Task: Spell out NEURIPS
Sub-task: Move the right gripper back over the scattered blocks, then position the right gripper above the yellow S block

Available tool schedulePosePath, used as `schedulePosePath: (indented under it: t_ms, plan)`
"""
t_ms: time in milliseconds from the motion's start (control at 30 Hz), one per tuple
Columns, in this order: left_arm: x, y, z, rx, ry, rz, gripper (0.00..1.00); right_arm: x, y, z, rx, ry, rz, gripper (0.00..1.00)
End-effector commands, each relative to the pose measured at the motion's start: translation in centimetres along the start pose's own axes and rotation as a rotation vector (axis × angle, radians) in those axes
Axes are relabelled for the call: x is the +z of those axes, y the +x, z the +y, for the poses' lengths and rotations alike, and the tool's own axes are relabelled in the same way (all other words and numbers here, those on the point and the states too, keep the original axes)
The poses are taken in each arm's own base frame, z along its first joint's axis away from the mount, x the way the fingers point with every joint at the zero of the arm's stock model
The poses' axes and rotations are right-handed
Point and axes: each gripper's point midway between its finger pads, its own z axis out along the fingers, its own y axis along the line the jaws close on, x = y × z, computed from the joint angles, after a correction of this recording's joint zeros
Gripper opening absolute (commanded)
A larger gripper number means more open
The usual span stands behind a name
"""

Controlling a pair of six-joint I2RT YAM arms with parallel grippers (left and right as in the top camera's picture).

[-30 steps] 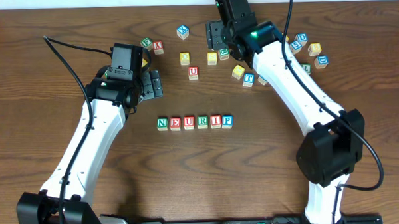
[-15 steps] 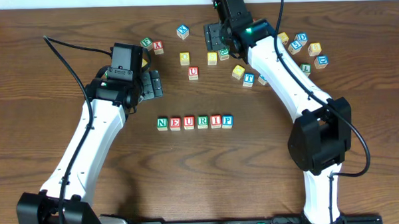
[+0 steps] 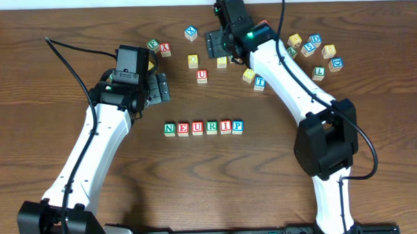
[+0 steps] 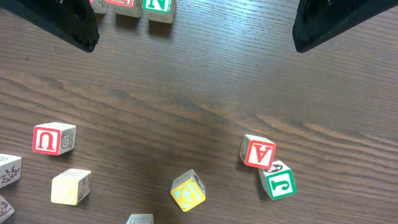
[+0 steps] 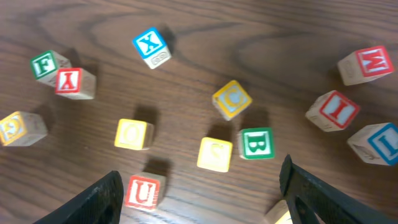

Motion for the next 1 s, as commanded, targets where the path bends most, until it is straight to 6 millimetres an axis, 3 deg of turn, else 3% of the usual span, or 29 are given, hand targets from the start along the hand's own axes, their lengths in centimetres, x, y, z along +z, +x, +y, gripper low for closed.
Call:
schedulePosePath:
  t_ms: [0, 367, 967]
  plan:
    - [-1.3, -1.4, -0.2, -0.007, 0.013, -0.045, 0.98, 0.4, 0.3, 1.7, 0.003, -0.001, -0.003, 0.77]
    - [-1.2, -1.4, -0.1, -0.007, 0.012, -0.045, 0.98, 4.2, 3.0, 2.0, 0.034, 0.026, 0.054, 0.75]
    - [-1.2, -1.4, -0.1, -0.007, 0.012, -0.045, 0.98, 4.3, 2.1, 0.2, 0.062, 0.114, 0.009, 0.73]
